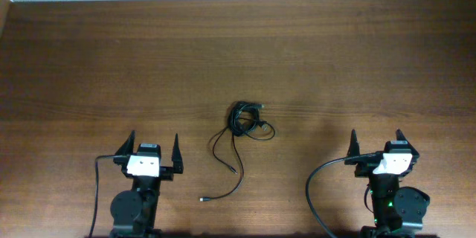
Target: Untangle cables
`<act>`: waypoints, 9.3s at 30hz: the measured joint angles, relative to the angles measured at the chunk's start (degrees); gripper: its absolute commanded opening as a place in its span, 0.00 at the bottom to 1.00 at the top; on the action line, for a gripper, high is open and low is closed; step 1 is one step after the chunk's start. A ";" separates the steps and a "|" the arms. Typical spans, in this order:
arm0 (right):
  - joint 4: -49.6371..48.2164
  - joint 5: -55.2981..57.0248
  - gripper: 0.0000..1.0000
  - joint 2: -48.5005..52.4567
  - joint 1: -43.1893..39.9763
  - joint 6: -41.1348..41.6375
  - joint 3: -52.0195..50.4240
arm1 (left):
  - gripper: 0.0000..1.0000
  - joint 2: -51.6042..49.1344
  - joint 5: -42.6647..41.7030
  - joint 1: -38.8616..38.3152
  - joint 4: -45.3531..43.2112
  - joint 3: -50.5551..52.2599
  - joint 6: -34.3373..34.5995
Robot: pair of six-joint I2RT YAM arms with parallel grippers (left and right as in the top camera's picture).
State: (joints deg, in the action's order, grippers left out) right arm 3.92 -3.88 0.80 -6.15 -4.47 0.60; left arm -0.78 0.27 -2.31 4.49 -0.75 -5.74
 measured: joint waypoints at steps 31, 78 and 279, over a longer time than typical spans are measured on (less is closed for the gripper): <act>-0.48 -5.25 0.98 0.00 0.00 13.77 0.00 | 0.99 0.00 0.00 0.00 0.00 0.00 0.00; -0.50 -5.27 0.98 0.00 0.00 13.77 0.00 | 0.99 0.00 -5.03 0.00 -3.06 0.02 -0.68; -34.34 -26.75 0.22 74.01 34.75 78.73 25.55 | 0.00 -77.13 -27.56 -15.34 32.89 -62.25 22.49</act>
State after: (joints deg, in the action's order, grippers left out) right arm -30.41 -30.63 74.81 28.60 74.26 26.15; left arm -77.91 -27.29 -17.65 37.39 -63.00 16.75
